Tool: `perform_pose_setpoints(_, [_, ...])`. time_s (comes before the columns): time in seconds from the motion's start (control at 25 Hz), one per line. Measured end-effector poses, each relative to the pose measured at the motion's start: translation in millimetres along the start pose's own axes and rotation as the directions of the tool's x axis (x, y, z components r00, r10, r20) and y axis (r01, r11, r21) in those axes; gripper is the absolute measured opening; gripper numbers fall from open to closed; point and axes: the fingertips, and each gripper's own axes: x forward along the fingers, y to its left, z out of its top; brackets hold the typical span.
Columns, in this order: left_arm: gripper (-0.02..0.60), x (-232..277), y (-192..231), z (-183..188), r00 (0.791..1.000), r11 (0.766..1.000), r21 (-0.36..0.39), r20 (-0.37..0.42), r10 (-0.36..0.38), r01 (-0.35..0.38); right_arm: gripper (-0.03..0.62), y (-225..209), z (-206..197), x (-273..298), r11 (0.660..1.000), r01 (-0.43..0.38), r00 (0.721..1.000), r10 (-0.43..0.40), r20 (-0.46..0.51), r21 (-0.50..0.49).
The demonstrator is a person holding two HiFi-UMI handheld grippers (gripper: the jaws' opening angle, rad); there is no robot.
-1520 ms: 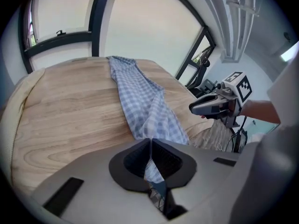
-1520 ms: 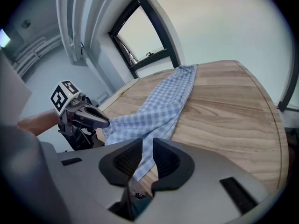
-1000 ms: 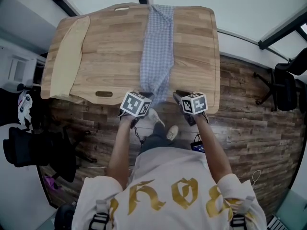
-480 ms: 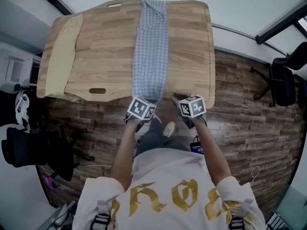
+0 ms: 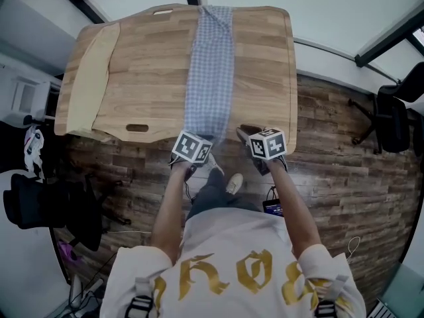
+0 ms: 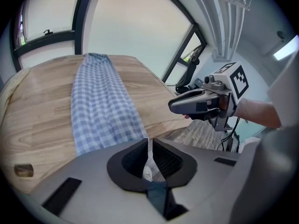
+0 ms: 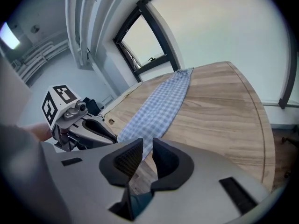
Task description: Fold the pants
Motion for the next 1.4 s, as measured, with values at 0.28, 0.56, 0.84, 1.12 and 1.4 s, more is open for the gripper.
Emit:
perform_pose_setpoints(0.28, [0.048, -63.0, 25.9, 72.0, 0.991, 0.996, 0.049, 0.108, 0.074, -0.079, 0.083, -11.4, 71.8, -27.6, 1.000, 0.004, 0.995, -0.003, 0.104, -0.007])
perform_pose_setpoints(0.56, [0.048, -109.7, 38.8, 140.1, 0.979, 0.989, 0.082, 0.177, 0.103, -0.119, 0.083, -22.3, 132.9, -46.2, 0.997, 0.055, 0.995, -0.049, 0.090, -0.063])
perform_pose_setpoints(0.84, [0.048, -125.7, 48.8, 184.8, 0.977, 0.974, 0.142, 0.146, 0.154, -0.174, 0.083, -38.8, 183.7, -54.7, 0.997, 0.068, 0.997, -0.066, 0.047, -0.048])
perform_pose_setpoints(1.12, [0.048, -113.5, 104.6, 240.5, 0.985, 0.985, 0.103, 0.119, 0.125, -0.137, 0.083, -59.9, 265.9, -26.4, 0.993, 0.090, 0.994, -0.084, 0.072, -0.078])
perform_pose_setpoints(1.4, [0.048, -81.6, 182.5, 317.4, 0.989, 0.983, 0.141, 0.100, 0.106, -0.120, 0.081, -99.2, 348.7, 20.0, 0.990, 0.110, 0.988, -0.099, 0.116, -0.086])
